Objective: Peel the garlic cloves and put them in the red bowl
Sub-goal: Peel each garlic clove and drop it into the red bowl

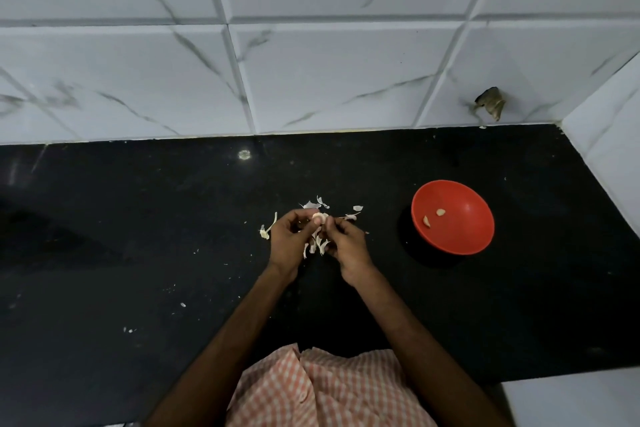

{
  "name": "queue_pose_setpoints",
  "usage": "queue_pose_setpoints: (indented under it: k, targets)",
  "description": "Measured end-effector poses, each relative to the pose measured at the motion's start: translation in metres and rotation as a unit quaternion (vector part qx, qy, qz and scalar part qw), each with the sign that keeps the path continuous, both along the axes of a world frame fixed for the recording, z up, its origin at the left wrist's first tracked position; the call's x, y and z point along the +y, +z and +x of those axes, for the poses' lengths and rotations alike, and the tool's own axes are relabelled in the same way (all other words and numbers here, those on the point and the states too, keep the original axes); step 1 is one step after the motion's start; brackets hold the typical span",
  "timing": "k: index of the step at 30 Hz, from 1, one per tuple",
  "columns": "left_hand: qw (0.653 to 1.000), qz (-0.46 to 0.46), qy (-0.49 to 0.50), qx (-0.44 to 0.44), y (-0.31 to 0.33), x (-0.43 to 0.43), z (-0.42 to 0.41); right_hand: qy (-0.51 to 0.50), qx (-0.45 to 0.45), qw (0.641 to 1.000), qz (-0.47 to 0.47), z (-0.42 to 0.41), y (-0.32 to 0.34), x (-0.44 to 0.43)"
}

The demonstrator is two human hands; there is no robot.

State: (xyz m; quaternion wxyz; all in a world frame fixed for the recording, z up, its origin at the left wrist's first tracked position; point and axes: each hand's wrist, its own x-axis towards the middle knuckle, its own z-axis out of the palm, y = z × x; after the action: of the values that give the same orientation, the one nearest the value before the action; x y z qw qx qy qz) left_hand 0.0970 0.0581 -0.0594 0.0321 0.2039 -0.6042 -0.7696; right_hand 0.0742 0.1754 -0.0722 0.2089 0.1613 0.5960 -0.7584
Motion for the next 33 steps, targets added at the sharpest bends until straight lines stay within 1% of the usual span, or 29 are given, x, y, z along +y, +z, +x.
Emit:
queue_pose_setpoints:
  k: [2,4,7,11,14,17,22,26,29,33]
  targets:
    - [1.000,0.014,-0.004,0.009,0.000,0.000,-0.001,0.007,0.003,0.999,-0.031,0.001,0.002,-0.002]
    - [1.000,0.027,-0.005,0.016,0.001,0.001,0.000,0.014,0.022,0.999,-0.034,0.001,0.005,-0.002]
    - [1.000,0.000,-0.001,0.029,0.003,-0.001,0.000,0.031,0.069,0.997,0.017,0.000,0.007,-0.003]
    - [0.998,-0.056,-0.001,0.026,0.003,-0.009,0.000,0.036,0.184,0.975,0.119,-0.006,0.012,0.006]
    - [0.995,-0.099,-0.023,0.026,0.003,-0.013,0.000,0.068,0.255,0.953,0.146,-0.012,0.024,0.012]
    - [0.987,-0.145,-0.044,0.056,0.005,-0.015,0.000,0.109,0.300,0.935,0.158,-0.015,0.031,0.015]
    - [0.983,-0.146,-0.076,0.075,0.004,-0.019,-0.001,0.142,0.293,0.928,0.179,-0.022,0.031,0.017]
    - [0.982,-0.133,-0.102,0.086,0.004,-0.024,-0.001,0.191,0.280,0.925,0.170,-0.027,0.034,0.021]
    - [0.986,-0.097,-0.107,0.083,0.007,-0.025,0.000,0.238,0.271,0.917,0.169,-0.030,0.038,0.023]
    - [0.991,-0.049,-0.102,0.067,0.006,-0.023,0.000,0.269,0.307,0.895,0.176,-0.033,0.047,0.022]
